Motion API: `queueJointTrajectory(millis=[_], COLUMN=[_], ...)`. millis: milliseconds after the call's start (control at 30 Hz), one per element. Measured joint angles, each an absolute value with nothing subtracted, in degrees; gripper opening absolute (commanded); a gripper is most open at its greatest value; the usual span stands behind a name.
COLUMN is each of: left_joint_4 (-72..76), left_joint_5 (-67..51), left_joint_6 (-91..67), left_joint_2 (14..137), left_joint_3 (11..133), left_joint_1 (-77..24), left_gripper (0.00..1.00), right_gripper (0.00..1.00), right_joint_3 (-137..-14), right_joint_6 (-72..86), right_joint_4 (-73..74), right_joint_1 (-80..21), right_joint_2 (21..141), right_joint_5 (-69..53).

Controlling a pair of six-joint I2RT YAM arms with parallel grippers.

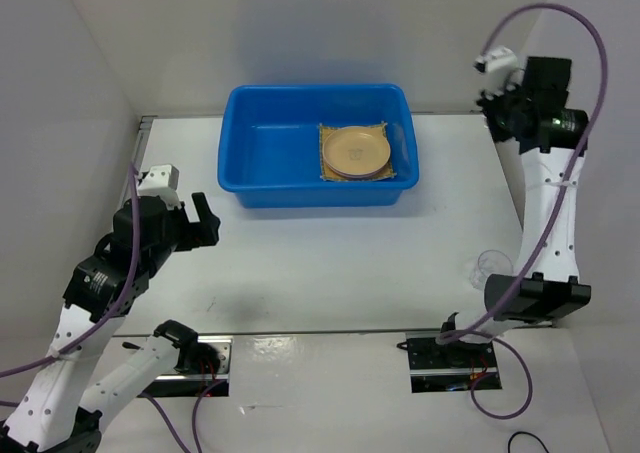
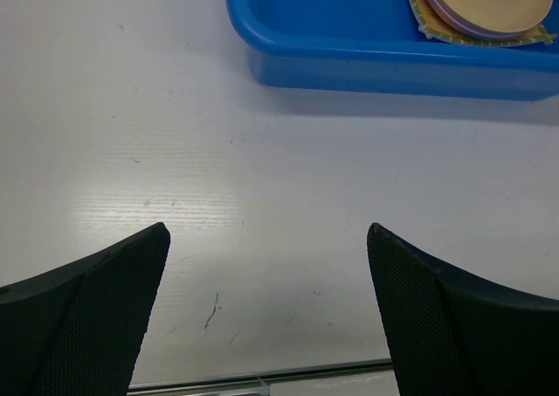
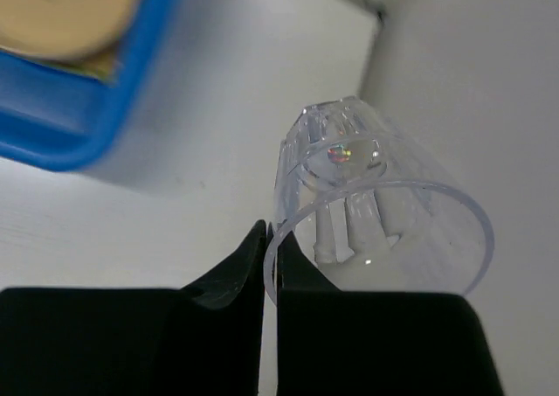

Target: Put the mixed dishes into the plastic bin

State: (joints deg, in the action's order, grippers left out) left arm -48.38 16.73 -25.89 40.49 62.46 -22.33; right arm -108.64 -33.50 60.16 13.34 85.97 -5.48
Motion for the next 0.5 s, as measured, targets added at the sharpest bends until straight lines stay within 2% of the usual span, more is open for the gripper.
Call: queueJointTrajectory(millis=[167, 267, 367, 500], left_joint_4=[-48.40, -48.36, -48.40, -48.38], left_joint_5=[17.12, 17.30, 17.61, 18.11], left_joint_6=[-25.89, -25.89, -25.89, -25.89], left_joint_2=[40.18, 40.14, 39.77, 39.20], left_joint_3=[62.46, 62.35, 61.95, 61.80], left_joint_1=[-22.33, -22.33, -22.33, -22.33], left_gripper=[1.00, 1.00, 1.00, 1.00], right_gripper=[0.00, 0.00, 0.00, 0.00], right_joint_3=[-129.99, -138.02, -143.57, -153.84], right_joint_6=[-31.22, -29.36, -27.90, -26.96], right_joint_4=[67.37, 69.01, 71.26, 73.28], right_joint_1=[-11.09, -23.00, -30.57, -35.20], right_joint_2=[93.54, 101.01, 109.80, 123.81], right_joint_5=[-2.20, 0.91, 3.62, 4.93])
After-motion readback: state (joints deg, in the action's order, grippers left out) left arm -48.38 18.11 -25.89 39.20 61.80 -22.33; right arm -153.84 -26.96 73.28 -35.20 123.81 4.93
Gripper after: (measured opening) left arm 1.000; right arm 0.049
